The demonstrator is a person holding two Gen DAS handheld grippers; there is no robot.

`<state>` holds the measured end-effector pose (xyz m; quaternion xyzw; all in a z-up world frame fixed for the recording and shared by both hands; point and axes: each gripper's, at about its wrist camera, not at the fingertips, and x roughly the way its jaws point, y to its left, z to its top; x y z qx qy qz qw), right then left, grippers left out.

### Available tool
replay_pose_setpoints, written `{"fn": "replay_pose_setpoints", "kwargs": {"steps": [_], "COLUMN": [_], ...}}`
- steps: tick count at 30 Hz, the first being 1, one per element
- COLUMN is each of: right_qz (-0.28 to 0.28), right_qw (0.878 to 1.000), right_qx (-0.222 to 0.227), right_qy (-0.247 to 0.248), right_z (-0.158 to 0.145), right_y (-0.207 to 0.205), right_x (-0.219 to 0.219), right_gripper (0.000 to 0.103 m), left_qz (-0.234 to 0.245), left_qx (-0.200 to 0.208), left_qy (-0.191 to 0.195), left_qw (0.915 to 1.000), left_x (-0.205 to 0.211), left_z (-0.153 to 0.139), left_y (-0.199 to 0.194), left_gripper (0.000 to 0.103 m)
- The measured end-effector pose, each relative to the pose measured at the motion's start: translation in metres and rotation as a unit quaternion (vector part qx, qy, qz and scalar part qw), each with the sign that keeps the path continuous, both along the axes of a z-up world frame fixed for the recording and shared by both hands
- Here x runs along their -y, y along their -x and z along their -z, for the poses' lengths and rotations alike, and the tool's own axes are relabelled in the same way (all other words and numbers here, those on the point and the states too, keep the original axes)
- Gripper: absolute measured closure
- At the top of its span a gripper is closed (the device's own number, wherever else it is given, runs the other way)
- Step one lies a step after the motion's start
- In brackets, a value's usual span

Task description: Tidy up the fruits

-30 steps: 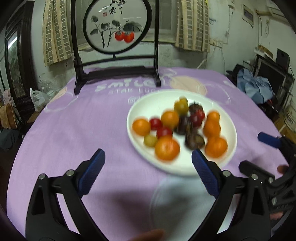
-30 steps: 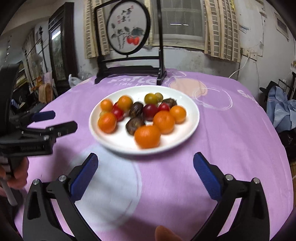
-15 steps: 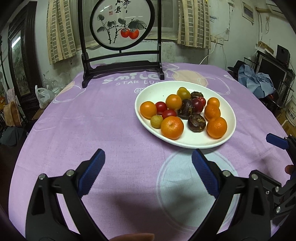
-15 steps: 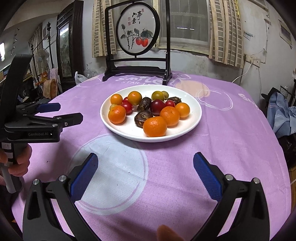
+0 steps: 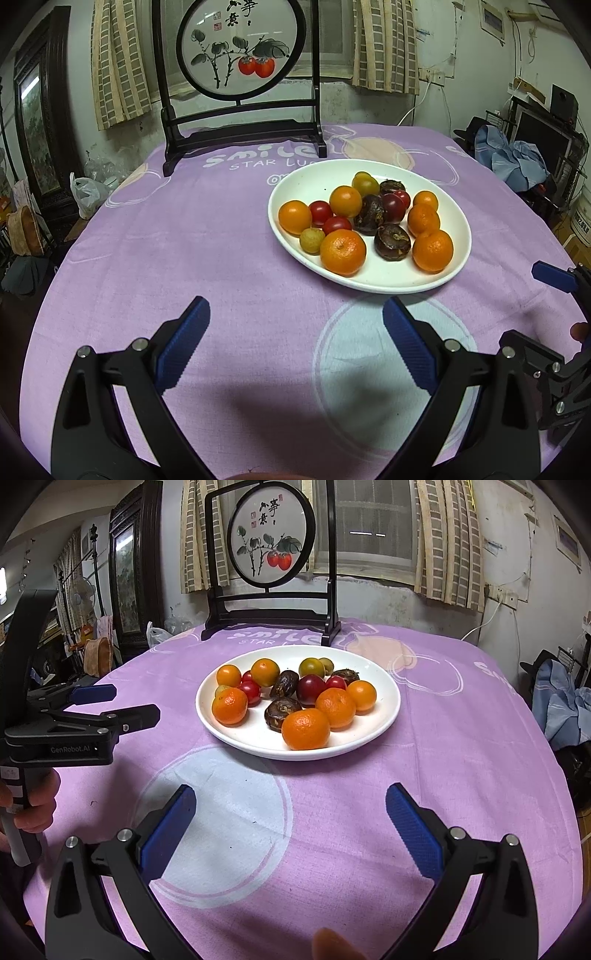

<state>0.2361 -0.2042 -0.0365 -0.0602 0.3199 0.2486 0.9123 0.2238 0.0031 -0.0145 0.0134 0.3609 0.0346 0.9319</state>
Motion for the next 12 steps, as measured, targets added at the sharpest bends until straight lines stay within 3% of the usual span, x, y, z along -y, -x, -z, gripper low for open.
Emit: {"fn": "replay_pose_setpoints", "kwargs": {"steps": [12], "right_qz": [0.003], "right_qw": [1.000], "right_qx": [-0.002], "right_qy": [0.003], "right_z": [0.0025], "right_y": [-0.0010], "right_x": [0.0008], "right_gripper": [0.001], "left_qz": [-0.005], "left_qx": [0.000], "left_qy": [0.000], "left_qw": [1.0000], "left_x": [-0.0017], "left_z": [0.0007], "left_y": [-0.0012], "left_gripper": [0.007]}}
